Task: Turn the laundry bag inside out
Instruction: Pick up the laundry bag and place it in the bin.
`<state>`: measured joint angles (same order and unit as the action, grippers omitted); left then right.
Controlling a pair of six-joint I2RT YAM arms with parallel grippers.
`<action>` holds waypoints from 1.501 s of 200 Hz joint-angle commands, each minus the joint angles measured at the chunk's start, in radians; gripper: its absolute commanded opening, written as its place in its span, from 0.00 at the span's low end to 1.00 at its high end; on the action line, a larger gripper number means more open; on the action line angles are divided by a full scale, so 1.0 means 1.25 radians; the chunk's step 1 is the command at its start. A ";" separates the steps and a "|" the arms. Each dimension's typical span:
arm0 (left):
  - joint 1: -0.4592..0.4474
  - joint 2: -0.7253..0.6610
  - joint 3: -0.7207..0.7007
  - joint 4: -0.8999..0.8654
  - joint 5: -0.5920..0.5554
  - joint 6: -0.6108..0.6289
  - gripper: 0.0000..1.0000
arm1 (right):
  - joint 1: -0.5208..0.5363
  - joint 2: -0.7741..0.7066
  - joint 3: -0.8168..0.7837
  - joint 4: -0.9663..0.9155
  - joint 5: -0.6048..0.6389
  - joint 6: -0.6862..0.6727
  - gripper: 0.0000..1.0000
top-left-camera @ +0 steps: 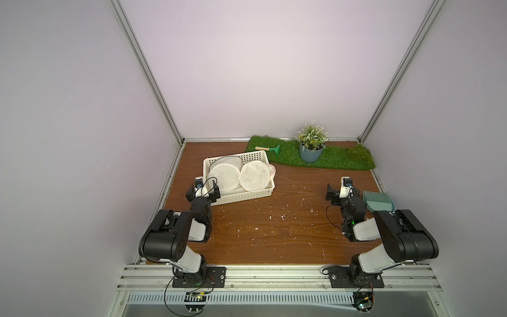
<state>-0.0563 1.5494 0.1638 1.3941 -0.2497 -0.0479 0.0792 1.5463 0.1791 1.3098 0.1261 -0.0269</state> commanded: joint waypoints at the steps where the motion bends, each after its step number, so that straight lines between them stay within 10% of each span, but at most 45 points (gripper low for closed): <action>1: 0.008 -0.016 -0.033 0.053 0.008 0.010 1.00 | 0.003 -0.035 -0.016 0.080 0.026 -0.003 0.99; 69: -0.061 -0.336 -0.084 -0.038 -0.143 0.024 1.00 | 0.005 -0.496 0.013 -0.309 0.029 0.133 0.99; 124: -0.038 -0.566 0.090 -0.555 -0.028 -0.185 1.00 | 0.004 -0.571 0.104 -0.496 -0.139 0.349 0.99; 175: -0.037 -0.553 0.130 -0.587 0.231 -0.299 1.00 | 0.081 -0.355 0.288 -0.571 -0.386 0.386 0.93; 300: -0.024 -0.588 0.122 -0.766 0.246 -0.406 1.00 | 0.406 0.366 1.174 -1.236 -0.269 0.138 0.58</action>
<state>-0.0994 0.8448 0.3298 0.4698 0.0341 -0.5293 0.5671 1.9591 1.5433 -0.1001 -0.2855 0.1764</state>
